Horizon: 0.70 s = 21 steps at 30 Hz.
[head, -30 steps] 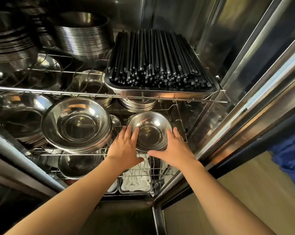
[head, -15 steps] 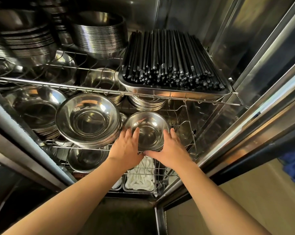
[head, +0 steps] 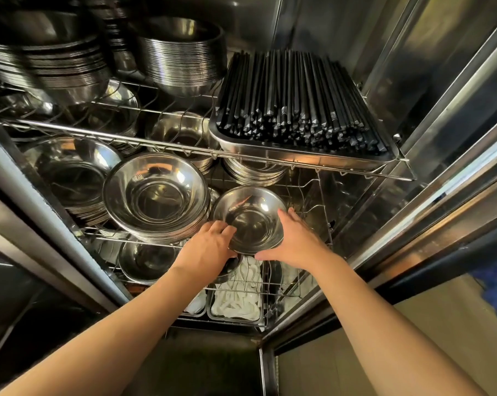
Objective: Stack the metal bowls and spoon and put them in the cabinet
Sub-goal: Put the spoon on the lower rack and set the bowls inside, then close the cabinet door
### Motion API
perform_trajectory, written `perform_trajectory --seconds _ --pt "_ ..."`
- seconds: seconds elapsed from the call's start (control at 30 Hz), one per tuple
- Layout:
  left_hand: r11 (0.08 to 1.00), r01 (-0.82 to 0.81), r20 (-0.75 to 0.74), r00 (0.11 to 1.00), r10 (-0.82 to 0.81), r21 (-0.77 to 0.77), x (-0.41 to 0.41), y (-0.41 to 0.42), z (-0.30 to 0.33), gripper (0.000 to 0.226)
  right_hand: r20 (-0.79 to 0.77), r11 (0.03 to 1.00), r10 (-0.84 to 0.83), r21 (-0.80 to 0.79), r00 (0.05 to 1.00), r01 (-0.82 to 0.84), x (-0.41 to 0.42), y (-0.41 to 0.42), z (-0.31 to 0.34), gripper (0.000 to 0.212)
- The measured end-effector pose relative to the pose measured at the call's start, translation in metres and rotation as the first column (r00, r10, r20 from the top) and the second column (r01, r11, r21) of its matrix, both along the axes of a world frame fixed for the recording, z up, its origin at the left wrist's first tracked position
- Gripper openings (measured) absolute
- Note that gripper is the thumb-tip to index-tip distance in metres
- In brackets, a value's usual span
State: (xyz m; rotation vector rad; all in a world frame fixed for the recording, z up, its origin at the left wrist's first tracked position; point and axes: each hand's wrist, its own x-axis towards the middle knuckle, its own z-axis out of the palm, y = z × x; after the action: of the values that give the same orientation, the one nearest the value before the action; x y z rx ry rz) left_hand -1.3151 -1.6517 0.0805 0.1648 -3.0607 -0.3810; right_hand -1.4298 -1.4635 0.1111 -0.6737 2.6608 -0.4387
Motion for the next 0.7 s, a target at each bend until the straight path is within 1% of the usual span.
perform_trajectory --seconds 0.23,0.47,0.57,0.7 --pt "1.0 -0.023 -0.005 1.0 0.023 0.008 0.002 -0.004 -0.001 0.059 -0.038 1.0 -0.023 0.014 0.999 0.024 0.011 -0.002 -0.004 0.138" --pt "0.999 -0.008 -0.04 0.999 0.01 0.039 0.015 -0.012 0.008 0.067 -0.02 0.998 -0.044 0.038 0.999 0.044 0.024 -0.004 -0.006 0.129" --pt "0.998 0.013 -0.074 0.997 -0.008 0.069 0.025 -0.017 0.013 0.065 -0.034 0.998 -0.052 0.026 0.998 0.053 0.035 -0.005 -0.004 0.119" --pt "0.992 0.074 -0.151 0.987 -0.059 0.097 0.037 -0.027 0.024 0.061 -0.109 0.996 -0.088 -0.006 0.99 0.088 0.061 -0.002 0.008 0.099"
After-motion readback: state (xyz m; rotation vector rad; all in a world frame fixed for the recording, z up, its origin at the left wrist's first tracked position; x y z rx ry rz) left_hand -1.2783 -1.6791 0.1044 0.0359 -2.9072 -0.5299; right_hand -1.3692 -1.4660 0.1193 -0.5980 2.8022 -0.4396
